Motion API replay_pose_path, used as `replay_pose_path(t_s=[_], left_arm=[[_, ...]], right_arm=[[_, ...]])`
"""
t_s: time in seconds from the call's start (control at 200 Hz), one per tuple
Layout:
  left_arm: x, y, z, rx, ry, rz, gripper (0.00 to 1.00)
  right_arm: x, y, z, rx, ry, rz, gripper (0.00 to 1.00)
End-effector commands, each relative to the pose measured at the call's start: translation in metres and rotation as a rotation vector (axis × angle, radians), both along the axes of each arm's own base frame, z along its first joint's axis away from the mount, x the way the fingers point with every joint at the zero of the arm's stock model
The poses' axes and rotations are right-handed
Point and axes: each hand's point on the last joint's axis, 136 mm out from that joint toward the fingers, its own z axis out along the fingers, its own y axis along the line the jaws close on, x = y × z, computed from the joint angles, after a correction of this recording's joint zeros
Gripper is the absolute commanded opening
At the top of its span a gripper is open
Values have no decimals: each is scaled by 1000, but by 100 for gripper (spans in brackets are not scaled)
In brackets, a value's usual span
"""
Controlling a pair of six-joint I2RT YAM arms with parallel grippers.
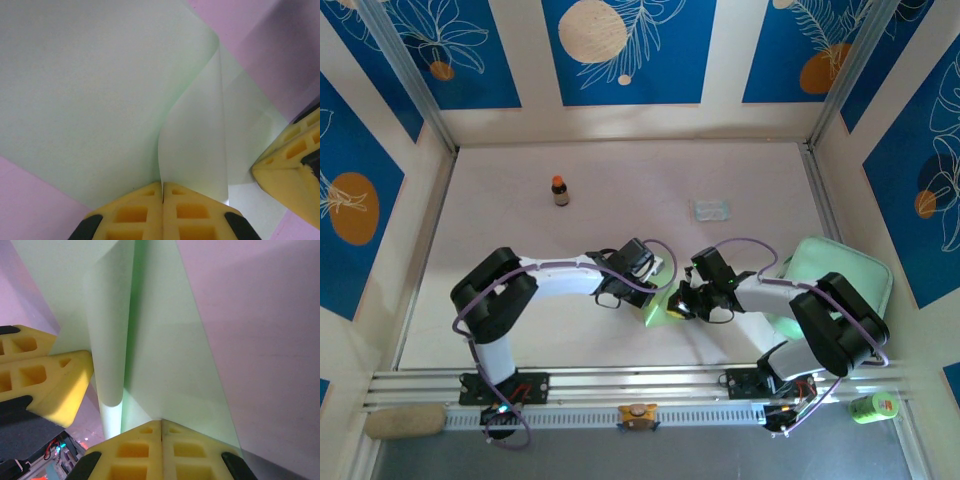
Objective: Fold a paper plane with a square sheet of paper (pick it up from the middle)
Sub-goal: Fold the triangle a second time at the center of the table.
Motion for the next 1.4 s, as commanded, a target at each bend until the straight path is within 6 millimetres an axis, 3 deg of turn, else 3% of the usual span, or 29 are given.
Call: replay_pose_path(t_s=[0.0,0.25,0.59,1.105,1.395], left_arm=[[-3,10,-10,35,26,-1,4],[-2,10,-12,30,32,2,2],[-2,9,-12,21,33,1,3],[-1,8,-12,15,37,4,3],[-1,6,-12,8,41,0,3]], right_arm=[[-7,-12,-6,-52,25,-8,4],[-5,-10,-1,-31,11,-6,4],[22,1,39,100,-119,-44,5],[50,25,42,162,-110,-34,5],[52,24,20,114,-64,-48,4]])
